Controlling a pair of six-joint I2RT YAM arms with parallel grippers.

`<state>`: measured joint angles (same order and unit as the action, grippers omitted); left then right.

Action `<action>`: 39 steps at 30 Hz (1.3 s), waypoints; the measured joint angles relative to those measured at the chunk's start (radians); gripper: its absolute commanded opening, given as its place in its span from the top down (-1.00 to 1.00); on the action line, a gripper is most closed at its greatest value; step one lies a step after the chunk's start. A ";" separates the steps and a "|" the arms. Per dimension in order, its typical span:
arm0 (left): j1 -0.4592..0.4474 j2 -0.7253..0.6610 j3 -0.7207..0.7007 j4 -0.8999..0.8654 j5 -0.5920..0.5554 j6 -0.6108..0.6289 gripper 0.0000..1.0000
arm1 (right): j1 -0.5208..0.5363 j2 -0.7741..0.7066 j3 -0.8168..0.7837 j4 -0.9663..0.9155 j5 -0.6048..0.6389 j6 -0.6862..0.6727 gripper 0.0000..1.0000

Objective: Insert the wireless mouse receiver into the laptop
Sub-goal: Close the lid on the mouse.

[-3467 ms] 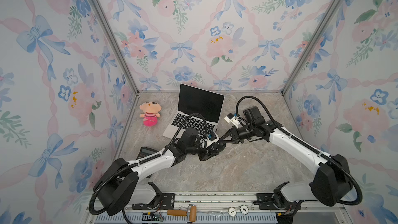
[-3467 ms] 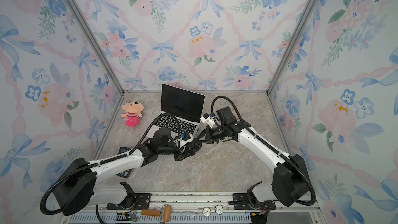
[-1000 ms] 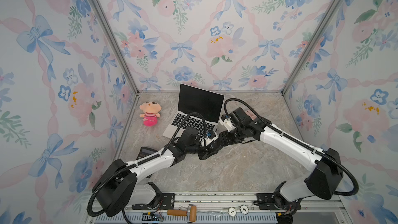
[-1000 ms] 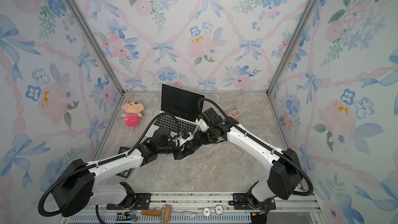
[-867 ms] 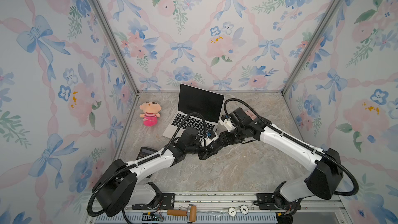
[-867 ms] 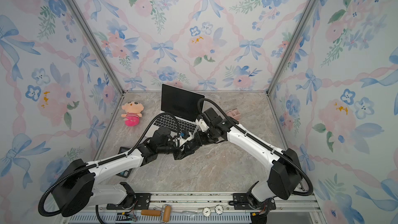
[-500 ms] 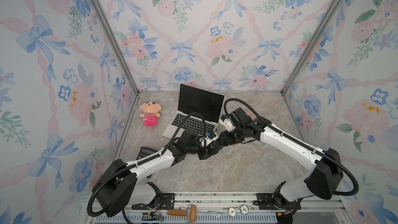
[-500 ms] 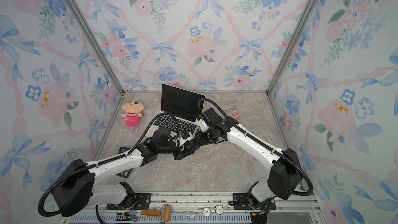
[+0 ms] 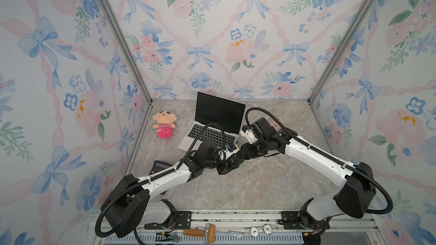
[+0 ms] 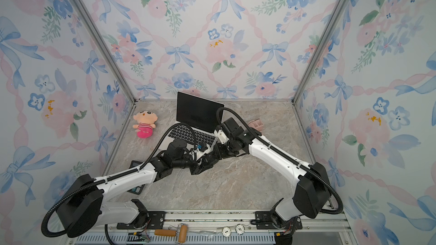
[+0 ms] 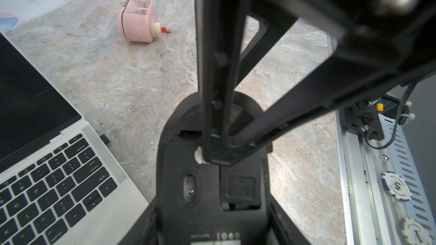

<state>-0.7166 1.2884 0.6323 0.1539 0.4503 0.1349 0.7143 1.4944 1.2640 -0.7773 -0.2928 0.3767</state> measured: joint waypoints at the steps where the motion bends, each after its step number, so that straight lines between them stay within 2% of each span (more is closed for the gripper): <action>1: 0.002 0.000 0.000 0.000 0.000 -0.002 1.00 | 0.000 0.000 0.000 0.002 0.002 0.000 -0.07; 17: 0.005 -0.010 0.000 0.008 0.003 -0.009 1.00 | 0.003 -0.021 0.000 0.010 0.033 0.008 -0.07; 26: 0.006 -0.010 0.000 0.008 0.003 -0.010 1.00 | 0.040 -0.021 0.000 0.023 0.040 0.023 -0.08; 33: 0.010 -0.010 -0.001 0.008 -0.002 -0.021 1.00 | 0.048 -0.025 0.000 0.036 0.062 0.057 -0.32; 39: 0.010 -0.010 -0.001 0.017 -0.025 -0.049 1.00 | 0.034 -0.082 0.002 0.080 0.085 0.119 -0.35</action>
<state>-0.7063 1.2785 0.6312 0.1707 0.4252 0.0856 0.7483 1.4120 1.2655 -0.6975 -0.2081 0.4957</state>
